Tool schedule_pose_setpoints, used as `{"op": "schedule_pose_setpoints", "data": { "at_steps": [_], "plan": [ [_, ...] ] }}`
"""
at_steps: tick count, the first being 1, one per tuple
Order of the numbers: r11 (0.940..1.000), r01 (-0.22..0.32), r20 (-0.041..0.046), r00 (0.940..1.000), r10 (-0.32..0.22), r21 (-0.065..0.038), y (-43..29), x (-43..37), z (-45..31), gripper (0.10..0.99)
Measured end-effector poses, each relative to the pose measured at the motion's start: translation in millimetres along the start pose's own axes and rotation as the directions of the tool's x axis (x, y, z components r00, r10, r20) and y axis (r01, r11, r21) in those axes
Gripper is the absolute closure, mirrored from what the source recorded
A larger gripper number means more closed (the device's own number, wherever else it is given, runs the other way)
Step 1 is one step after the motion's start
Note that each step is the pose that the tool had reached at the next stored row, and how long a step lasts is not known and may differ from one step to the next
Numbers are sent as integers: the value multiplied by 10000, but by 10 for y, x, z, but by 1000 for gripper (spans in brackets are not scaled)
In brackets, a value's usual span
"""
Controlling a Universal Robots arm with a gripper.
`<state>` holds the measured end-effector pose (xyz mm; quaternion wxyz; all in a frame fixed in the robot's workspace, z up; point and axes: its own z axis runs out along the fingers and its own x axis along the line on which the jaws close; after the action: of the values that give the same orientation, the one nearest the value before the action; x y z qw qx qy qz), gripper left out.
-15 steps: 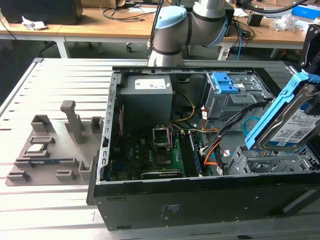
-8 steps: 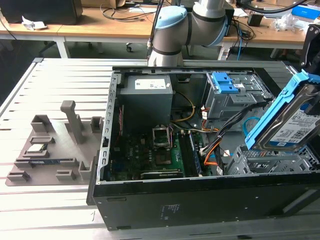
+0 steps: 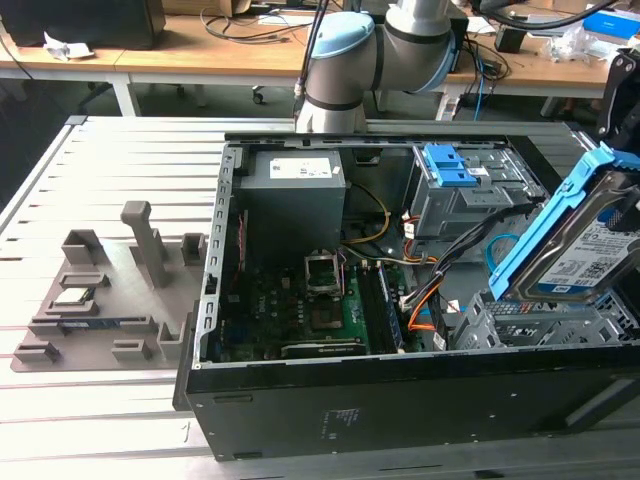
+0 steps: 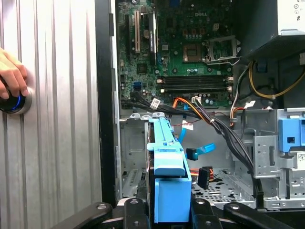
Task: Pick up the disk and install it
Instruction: 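Insert the disk into the insertion slot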
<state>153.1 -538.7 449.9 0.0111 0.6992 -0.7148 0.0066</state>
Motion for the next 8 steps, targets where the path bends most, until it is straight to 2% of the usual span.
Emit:
{"op": "schedule_pose_setpoints", "data": {
  "at_steps": [8],
  "plan": [
    [10000, 9, -4, 10000, -9, 0, -32, -4, 77, 722]
  ]
}}
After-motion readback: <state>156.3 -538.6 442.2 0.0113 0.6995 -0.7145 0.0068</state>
